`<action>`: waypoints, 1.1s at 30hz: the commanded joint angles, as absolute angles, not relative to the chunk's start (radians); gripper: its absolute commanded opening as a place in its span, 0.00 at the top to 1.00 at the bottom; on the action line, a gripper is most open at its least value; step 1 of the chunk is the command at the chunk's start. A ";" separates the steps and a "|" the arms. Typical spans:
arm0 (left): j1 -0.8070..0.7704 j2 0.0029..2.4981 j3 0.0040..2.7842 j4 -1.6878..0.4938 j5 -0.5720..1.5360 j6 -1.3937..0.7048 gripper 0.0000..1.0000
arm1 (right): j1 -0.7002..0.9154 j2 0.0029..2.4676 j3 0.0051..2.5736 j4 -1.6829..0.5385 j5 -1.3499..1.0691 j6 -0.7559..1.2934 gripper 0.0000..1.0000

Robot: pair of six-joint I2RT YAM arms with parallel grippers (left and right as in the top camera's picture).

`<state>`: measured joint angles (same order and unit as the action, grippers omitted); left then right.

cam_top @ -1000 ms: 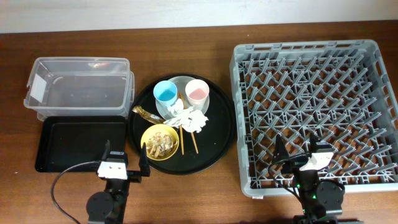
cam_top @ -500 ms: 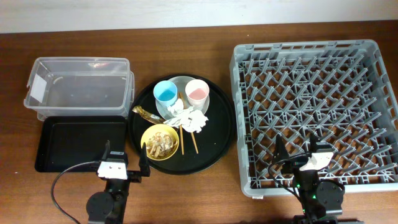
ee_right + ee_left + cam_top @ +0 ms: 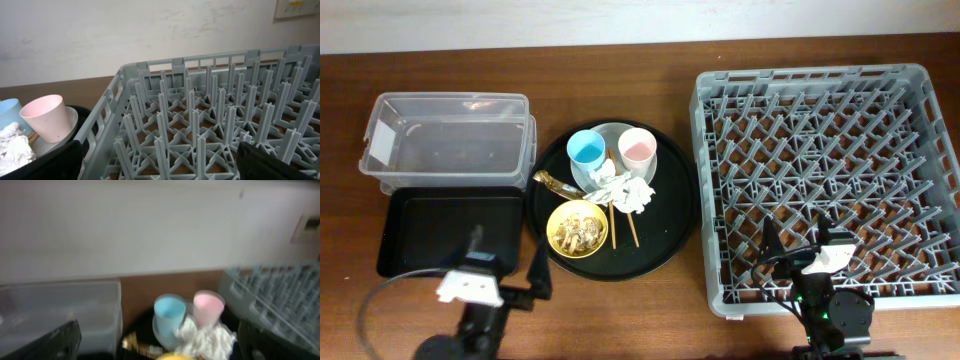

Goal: Sort waste into correct bins and load items into the dishwasher rack
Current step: 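Reach the left gripper to the gold wrapper and grasp it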

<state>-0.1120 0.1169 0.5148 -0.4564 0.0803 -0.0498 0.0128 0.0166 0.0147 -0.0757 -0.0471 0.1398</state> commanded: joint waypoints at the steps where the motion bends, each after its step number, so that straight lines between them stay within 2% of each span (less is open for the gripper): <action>1: -0.116 0.345 0.845 -0.705 0.129 -0.062 0.01 | 0.013 0.015 0.007 -0.078 -0.056 0.148 0.02; 4: -0.116 0.688 1.228 -1.057 0.150 -0.063 0.01 | 0.013 0.015 0.007 -0.078 -0.056 0.148 0.02; 8: -0.116 0.951 1.441 -1.211 0.188 -0.063 0.01 | 0.013 0.015 0.007 -0.078 -0.056 0.148 0.02; 9: -0.116 0.990 1.441 -1.223 0.188 -0.063 0.06 | 0.013 0.015 0.007 -0.078 -0.056 0.148 0.02; 10: -0.116 1.019 1.441 -1.237 0.187 -0.063 0.21 | 0.013 0.015 0.007 -0.078 -0.056 0.148 0.02; 12: -0.116 1.089 1.441 -1.263 0.187 -0.063 0.41 | 0.013 0.015 0.007 -0.078 -0.056 0.148 0.02; 15: -0.116 1.203 1.441 -1.315 0.141 -0.073 0.47 | 0.013 0.015 0.007 -0.078 -0.056 0.148 0.02; 18: -0.115 1.287 1.441 -1.345 0.054 -0.149 0.47 | 0.013 0.015 0.007 -0.078 -0.056 0.148 0.02; 19: -0.115 1.323 1.441 -1.340 0.056 -0.174 0.37 | 0.013 0.015 0.007 -0.078 -0.056 0.148 0.02; 20: -0.115 1.347 1.441 -1.338 0.056 -0.200 0.33 | 0.013 0.015 0.007 -0.078 -0.056 0.148 0.02; 26: -0.115 1.455 1.441 -1.309 0.055 -0.280 0.32 | 0.013 0.015 0.007 -0.078 -0.056 0.148 0.02; 28: -0.115 1.480 1.441 -1.302 0.056 -0.282 0.21 | 0.013 0.015 0.007 -0.078 -0.056 0.148 0.02; 32: -0.115 1.515 1.438 -1.291 0.056 -0.327 0.21 | 0.013 0.015 0.007 -0.078 -0.056 0.148 0.02; 33: -0.115 1.522 1.434 -1.279 0.056 -0.329 0.32 | 0.013 0.015 0.007 -0.078 -0.056 0.148 0.02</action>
<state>-0.1123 1.5059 1.4300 -1.2957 0.0666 -0.2977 0.0128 0.0185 0.0143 -0.0753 -0.0475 0.1398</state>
